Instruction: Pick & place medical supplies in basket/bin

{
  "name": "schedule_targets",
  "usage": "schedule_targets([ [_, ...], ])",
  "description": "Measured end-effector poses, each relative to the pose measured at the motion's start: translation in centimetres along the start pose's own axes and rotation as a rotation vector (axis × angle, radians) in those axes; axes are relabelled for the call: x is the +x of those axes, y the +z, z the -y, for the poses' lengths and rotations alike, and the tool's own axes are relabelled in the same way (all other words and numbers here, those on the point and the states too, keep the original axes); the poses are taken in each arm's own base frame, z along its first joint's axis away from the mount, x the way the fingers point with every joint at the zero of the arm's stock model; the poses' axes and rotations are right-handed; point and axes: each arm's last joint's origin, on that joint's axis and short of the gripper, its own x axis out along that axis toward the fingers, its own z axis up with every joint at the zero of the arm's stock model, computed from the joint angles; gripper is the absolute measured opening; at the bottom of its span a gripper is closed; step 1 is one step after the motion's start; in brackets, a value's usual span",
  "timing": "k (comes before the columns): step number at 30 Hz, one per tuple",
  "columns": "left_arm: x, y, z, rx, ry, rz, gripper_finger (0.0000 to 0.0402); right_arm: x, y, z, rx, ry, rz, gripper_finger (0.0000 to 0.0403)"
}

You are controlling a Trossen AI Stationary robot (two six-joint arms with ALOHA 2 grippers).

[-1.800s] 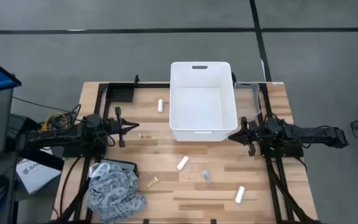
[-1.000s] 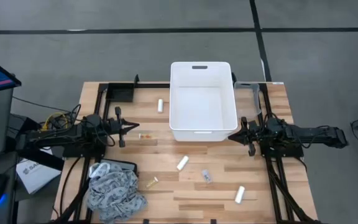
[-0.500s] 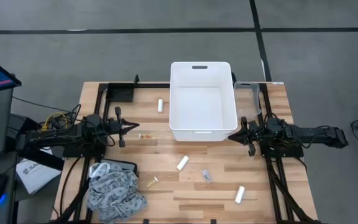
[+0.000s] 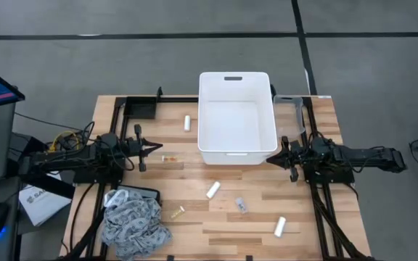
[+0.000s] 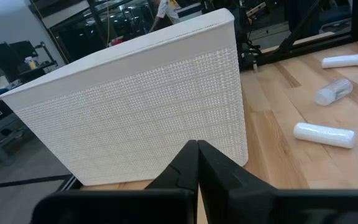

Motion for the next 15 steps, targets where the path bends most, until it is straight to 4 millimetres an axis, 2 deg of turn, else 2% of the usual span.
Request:
schedule_targets([
  [7, 0.00, 0.02, -0.01, 0.000, 0.001, 0.002, 0.0000, 0.00, 0.00, 0.00, 0.000, 0.000, 0.000, 0.0000],
  [15, -0.04, 0.82, -0.27, -0.003, 0.029, 0.085, 0.0000, 0.00, 0.01, 0.00, 0.000, 0.000, 0.000, 0.0000],
])
